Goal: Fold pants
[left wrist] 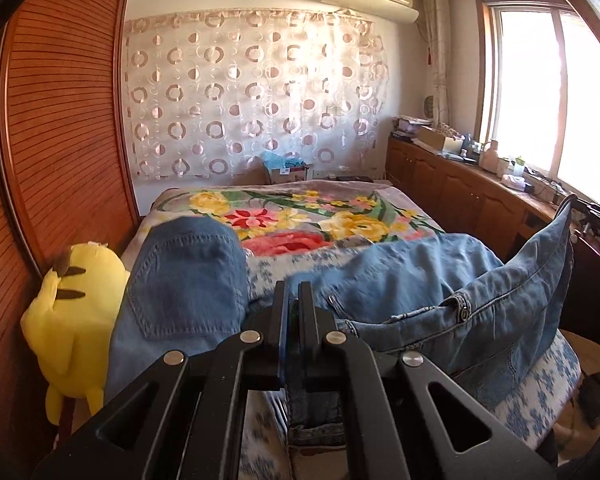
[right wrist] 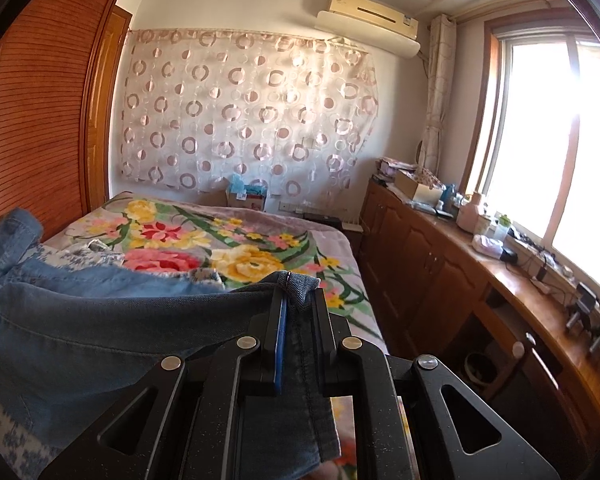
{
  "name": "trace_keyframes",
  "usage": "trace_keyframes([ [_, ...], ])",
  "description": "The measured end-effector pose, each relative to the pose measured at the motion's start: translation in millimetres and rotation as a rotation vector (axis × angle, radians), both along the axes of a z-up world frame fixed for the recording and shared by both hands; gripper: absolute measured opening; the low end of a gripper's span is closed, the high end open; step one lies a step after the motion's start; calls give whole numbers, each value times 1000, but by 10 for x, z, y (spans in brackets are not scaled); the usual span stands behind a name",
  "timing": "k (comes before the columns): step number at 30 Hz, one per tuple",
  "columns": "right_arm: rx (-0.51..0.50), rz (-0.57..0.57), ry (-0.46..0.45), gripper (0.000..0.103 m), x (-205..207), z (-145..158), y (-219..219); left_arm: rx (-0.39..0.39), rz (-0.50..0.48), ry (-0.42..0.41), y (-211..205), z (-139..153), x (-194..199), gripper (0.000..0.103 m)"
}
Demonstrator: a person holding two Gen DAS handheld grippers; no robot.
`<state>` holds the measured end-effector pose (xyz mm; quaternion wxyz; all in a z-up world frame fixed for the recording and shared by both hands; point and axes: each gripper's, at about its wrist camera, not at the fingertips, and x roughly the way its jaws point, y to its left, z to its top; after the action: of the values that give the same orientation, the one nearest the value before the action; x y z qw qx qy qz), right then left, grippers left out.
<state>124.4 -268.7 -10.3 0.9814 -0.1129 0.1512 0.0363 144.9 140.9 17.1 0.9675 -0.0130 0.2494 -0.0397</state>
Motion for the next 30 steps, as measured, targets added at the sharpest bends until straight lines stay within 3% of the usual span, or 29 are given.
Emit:
trace_keyframes([
  [5,4,10,-13,11,314,68,53,2,19,10,56,15,357,5],
  [20,-22,23,63,11,1323,-234,293,53,130,83,265,-235,1133,2],
  [30,-71,53,168,11,1900,-338,403,28,72,158,238,-448,1299,2],
])
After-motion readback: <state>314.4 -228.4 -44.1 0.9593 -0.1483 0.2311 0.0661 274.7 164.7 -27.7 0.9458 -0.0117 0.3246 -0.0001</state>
